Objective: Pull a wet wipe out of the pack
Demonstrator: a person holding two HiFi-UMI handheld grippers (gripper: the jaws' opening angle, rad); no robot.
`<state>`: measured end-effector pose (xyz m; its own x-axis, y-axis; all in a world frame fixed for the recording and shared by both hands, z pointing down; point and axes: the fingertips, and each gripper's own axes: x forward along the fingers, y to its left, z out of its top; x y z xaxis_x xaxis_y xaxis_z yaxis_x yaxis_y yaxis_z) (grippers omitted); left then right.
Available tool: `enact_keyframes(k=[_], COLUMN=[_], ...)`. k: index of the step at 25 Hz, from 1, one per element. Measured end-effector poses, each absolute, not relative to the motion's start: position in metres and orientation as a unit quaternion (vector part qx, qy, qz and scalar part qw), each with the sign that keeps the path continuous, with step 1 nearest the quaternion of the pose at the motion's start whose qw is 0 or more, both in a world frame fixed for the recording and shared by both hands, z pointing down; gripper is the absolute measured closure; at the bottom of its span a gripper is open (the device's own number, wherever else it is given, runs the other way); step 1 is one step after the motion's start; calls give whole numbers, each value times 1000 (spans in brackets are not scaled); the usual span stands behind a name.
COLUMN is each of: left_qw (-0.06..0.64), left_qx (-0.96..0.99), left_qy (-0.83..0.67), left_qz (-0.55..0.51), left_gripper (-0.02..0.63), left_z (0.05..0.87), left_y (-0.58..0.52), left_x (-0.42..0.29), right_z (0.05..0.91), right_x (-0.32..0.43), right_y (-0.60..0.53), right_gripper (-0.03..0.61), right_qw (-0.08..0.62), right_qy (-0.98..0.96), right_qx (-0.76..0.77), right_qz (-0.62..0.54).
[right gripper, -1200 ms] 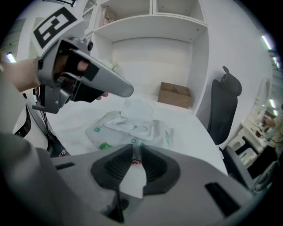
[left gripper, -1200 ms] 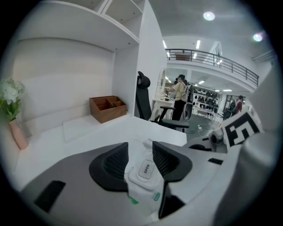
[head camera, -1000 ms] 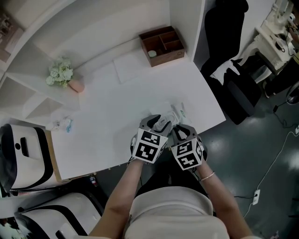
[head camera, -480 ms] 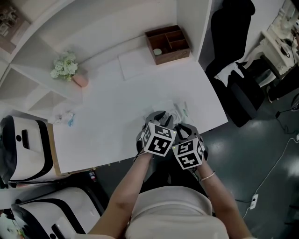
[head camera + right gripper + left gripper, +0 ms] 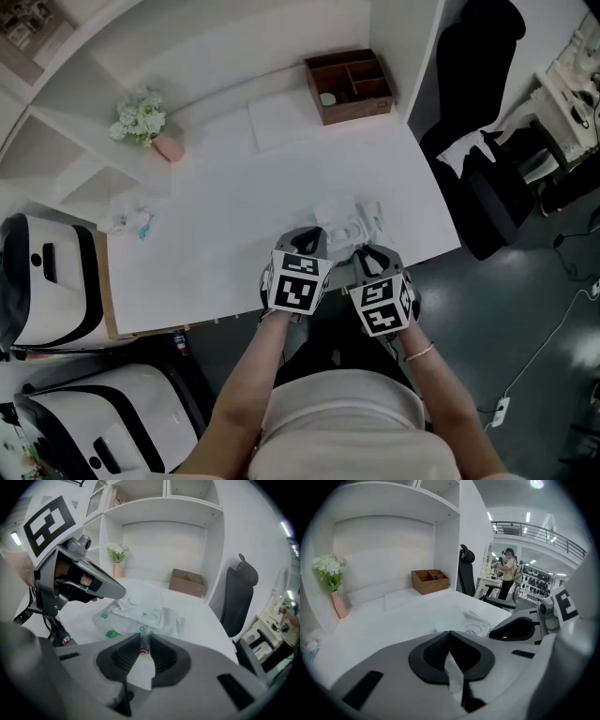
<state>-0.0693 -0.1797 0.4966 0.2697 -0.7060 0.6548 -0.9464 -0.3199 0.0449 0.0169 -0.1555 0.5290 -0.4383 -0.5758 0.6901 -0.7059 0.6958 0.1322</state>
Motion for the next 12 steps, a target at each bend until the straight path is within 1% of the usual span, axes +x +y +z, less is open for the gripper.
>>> enact_keyframes(k=[5, 12], left_qw=[246, 275], left_qx=[755, 750], left_qy=[-549, -554], left_qz=[262, 236], left_gripper=[618, 618], left_z=[503, 511], left_y=[-172, -168], left_x=[-76, -80], right_z=[529, 520], right_x=[17, 22], right_y=[-155, -152], right_gripper=[511, 511], right_qw=[374, 358], right_qy=[-843, -844], right_qx=[376, 388], right_qz=[87, 95])
